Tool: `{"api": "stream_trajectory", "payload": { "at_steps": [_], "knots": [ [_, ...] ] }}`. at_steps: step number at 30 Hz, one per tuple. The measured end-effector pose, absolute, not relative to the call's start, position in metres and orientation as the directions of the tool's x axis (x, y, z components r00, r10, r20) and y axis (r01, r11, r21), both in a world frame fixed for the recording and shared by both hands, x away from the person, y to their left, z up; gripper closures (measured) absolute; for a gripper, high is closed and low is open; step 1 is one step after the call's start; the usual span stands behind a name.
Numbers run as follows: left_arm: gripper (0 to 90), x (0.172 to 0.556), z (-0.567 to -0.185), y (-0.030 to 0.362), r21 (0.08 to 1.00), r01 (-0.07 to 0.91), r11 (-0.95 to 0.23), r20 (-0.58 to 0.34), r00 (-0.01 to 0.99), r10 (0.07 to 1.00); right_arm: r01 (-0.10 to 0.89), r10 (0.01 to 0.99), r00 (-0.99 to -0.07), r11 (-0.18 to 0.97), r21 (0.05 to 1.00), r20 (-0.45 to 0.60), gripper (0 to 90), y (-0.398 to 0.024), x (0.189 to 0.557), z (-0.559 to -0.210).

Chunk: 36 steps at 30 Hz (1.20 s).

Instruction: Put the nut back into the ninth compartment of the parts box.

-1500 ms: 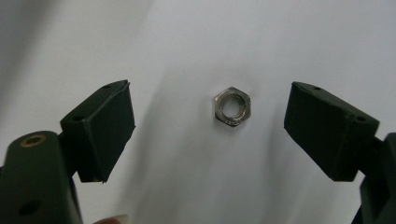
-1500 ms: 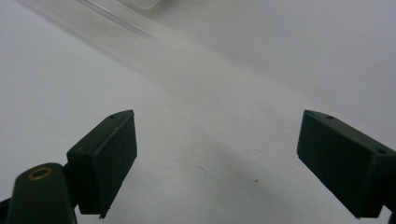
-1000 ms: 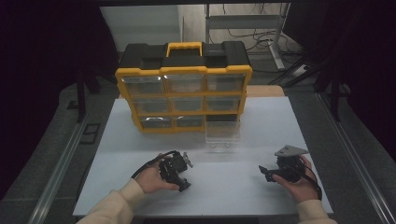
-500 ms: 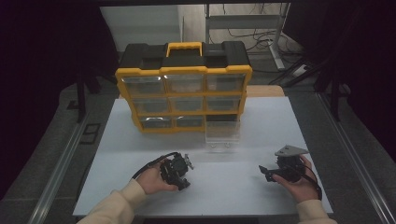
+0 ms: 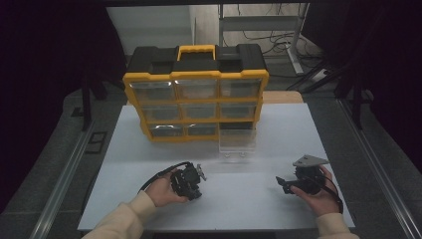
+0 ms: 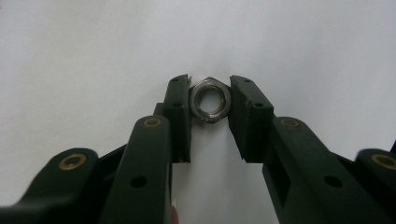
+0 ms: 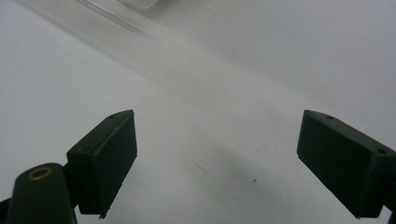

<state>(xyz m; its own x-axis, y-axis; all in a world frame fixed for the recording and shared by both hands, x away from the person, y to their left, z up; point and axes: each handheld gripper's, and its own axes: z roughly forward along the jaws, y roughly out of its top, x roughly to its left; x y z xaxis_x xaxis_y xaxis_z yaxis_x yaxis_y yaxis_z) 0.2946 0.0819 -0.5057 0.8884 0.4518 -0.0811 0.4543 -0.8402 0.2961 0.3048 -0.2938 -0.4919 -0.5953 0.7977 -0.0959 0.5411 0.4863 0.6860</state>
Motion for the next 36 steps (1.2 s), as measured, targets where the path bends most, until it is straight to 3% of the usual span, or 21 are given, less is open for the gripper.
{"api": "stream_trajectory", "payload": {
  "at_steps": [36],
  "knots": [
    [69.9, 0.329, -0.442, 0.078, 0.391, 0.434, -0.811, -0.033, 0.888, 0.459, 0.543, 0.797, -0.597, 0.488, 0.683, -0.094, 12.8, -0.294, 0.305, -0.492]
  ]
}}
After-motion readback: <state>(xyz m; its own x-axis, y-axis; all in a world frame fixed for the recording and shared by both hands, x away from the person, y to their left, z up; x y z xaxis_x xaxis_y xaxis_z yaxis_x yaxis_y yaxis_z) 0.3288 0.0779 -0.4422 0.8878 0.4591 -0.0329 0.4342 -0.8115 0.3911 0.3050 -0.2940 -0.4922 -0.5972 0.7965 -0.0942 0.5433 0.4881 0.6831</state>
